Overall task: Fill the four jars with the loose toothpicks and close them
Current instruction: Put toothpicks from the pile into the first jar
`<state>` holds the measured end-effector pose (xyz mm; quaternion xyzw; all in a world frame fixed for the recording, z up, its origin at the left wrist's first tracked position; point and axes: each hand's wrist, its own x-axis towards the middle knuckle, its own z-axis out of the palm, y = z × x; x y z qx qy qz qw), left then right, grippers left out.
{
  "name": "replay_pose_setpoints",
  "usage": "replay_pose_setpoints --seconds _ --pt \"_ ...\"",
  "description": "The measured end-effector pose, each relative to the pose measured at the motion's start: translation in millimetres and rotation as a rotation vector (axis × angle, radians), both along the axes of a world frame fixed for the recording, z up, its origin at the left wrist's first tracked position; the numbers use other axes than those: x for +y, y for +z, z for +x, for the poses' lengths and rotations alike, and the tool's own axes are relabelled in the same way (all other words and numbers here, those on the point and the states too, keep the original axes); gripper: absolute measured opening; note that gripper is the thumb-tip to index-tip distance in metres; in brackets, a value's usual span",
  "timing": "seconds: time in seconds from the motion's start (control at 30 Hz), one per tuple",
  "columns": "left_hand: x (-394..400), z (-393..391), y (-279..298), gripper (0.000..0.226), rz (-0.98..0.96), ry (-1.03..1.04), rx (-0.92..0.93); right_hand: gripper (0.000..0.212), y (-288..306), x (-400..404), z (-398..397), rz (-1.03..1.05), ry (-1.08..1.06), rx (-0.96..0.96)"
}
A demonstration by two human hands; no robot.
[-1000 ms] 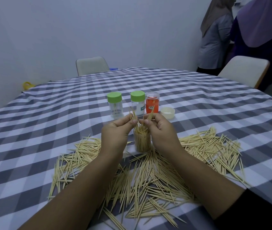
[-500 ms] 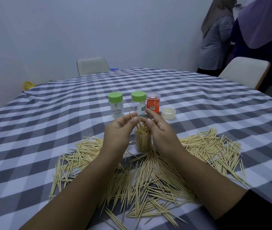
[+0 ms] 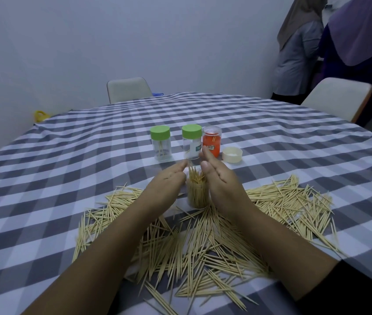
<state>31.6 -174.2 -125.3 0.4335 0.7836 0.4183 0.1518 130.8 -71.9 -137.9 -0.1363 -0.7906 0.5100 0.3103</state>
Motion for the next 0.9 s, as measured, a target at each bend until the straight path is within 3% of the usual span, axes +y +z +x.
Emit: replay_pose_setpoints --seconds 0.07,0.13,0.27,0.4,0.57,0.7,0.8,0.9 --pt "-2 -1 -4 0.063 -0.045 -0.061 -0.095 0.051 -1 -1 -3 0.121 -0.009 0.005" --pt "-2 -3 -11 0.072 -0.107 -0.085 -0.056 0.050 -3 0 -7 0.297 -0.013 0.008" --pt "6 0 -20 0.045 -0.082 -0.003 0.111 0.044 -12 4 -15 0.584 -0.057 0.023" --pt "8 1 -22 0.038 -0.029 0.012 0.071 0.049 -12 7 -15 0.563 -0.115 -0.062" --pt "7 0 -22 0.034 0.013 -0.010 0.103 0.065 -15 6 -15 0.742 -0.016 -0.157" --pt "6 0 -24 0.032 0.039 -0.013 0.017 0.057 -10 12 -7 0.696 -0.047 -0.182" --pt "5 1 -23 0.042 0.064 -0.013 -0.077 0.063 -8 19 -3 0.726 -0.113 -0.250" --pt "5 1 -23 0.044 0.067 -0.026 -0.113 0.064 -4 21 2 0.592 -0.061 -0.270"
